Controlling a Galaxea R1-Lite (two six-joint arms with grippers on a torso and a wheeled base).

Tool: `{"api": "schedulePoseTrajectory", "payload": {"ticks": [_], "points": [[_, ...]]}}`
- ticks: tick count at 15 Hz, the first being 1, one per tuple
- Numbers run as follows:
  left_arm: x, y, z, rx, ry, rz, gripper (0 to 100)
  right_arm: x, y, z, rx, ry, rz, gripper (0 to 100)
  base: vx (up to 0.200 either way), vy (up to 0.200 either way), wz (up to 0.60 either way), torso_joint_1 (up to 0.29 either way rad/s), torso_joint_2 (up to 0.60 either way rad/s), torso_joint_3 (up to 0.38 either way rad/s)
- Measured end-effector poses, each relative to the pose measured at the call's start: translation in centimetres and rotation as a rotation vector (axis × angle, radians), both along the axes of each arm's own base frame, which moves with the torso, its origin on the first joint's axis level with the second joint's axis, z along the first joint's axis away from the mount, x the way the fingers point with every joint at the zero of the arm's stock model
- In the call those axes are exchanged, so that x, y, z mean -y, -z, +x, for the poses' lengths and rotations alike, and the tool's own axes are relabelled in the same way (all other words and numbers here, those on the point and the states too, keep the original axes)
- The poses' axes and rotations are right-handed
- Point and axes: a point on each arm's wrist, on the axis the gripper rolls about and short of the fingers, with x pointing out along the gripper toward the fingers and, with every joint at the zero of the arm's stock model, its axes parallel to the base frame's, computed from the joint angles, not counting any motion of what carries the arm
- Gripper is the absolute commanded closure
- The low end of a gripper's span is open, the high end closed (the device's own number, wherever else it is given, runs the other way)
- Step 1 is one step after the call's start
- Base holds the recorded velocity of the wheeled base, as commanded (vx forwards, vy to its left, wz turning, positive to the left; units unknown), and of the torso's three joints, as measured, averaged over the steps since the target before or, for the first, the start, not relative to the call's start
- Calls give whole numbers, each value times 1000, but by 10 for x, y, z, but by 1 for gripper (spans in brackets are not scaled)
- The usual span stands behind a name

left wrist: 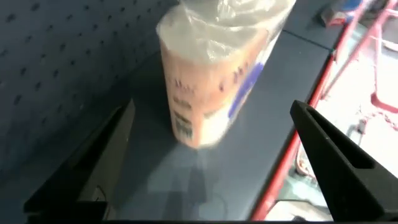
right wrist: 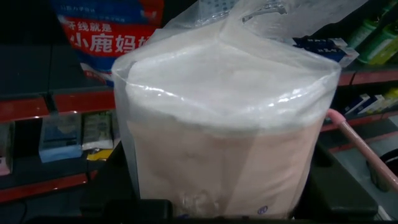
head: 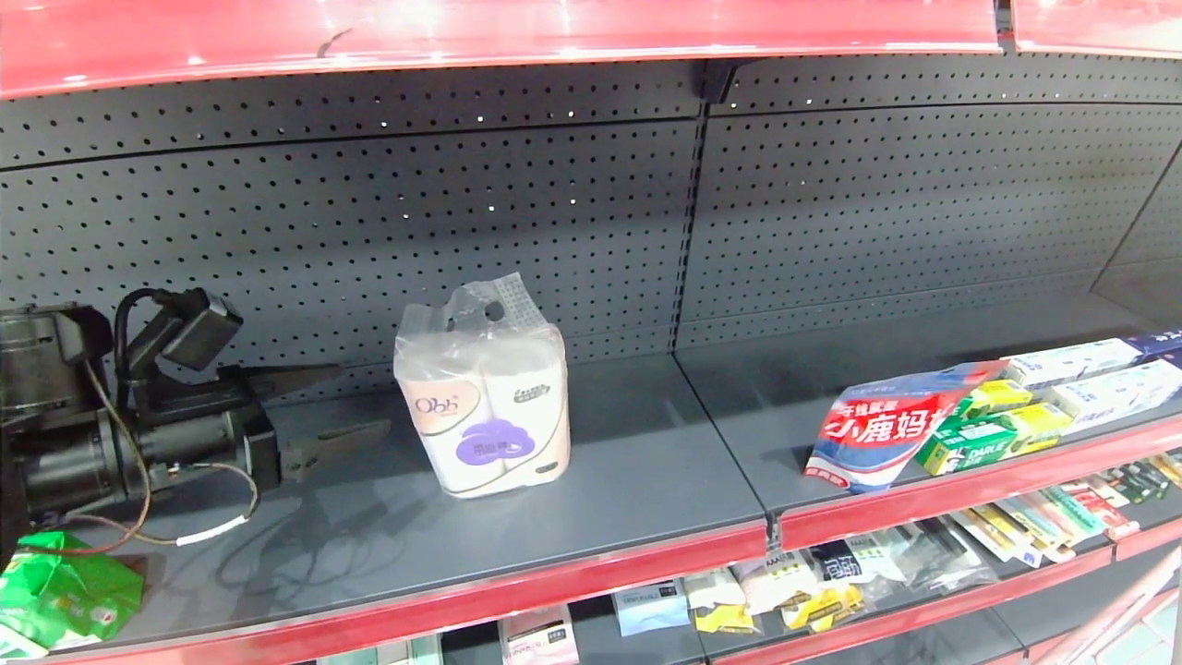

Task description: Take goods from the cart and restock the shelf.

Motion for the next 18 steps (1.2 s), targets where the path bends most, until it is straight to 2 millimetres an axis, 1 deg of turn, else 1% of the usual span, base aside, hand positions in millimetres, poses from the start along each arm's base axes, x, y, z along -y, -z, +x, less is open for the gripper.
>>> {"api": "schedulePoseTrajectory", "payload": {"ticks": [2, 4, 5, 11, 18], "points": [[-2, 1, 22, 30, 78, -21, 0, 0, 0, 0, -1, 4, 0, 100, 0, 0, 0, 0, 0, 0], [-3, 1, 39, 56, 127, -37, 0, 0, 0, 1, -3, 11, -1, 100, 0, 0, 0, 0, 0, 0], [-4, 3, 45, 54, 146, -44, 0, 0, 0, 1, -3, 12, -1, 100, 0, 0, 0, 0, 0, 0], [-3, 15, 54, 25, 188, -63, 0, 0, 0, 1, -7, 31, -3, 100, 0, 0, 0, 0, 0, 0], [9, 25, 60, 20, 230, -63, 0, -1, -1, 3, -10, 36, -5, 100, 0, 0, 0, 0, 0, 0]]}}
